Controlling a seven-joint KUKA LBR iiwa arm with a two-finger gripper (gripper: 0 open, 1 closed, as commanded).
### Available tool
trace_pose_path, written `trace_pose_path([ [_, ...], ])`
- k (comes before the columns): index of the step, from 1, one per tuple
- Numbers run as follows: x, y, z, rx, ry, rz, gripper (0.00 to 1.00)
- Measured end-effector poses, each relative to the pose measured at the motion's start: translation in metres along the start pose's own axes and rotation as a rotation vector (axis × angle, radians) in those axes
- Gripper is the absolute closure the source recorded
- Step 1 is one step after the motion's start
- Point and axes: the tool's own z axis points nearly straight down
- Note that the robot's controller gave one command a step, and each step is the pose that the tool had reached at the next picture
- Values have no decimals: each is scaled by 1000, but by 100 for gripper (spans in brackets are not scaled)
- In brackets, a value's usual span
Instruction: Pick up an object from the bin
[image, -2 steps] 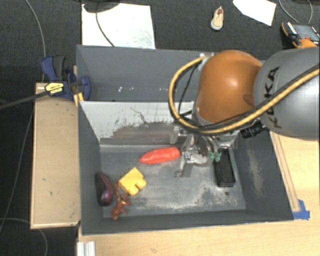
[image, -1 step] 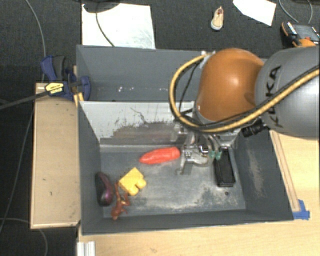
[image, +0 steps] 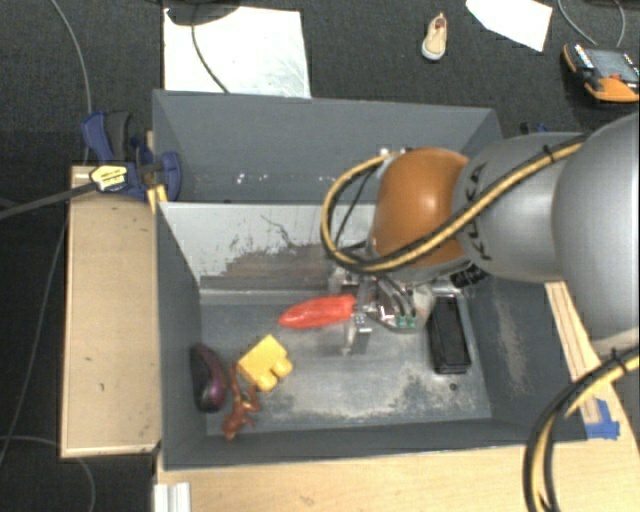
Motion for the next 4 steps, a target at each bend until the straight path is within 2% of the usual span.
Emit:
trace_pose_path([
  [1,-7,-2,-78,-2,-14,-21,0],
  [2,1,-1,18,-1,5,-2,0],
  [3,1,1,17,-3,-10,39,0],
  [4,0,-1,17,-2,0,2,100],
])
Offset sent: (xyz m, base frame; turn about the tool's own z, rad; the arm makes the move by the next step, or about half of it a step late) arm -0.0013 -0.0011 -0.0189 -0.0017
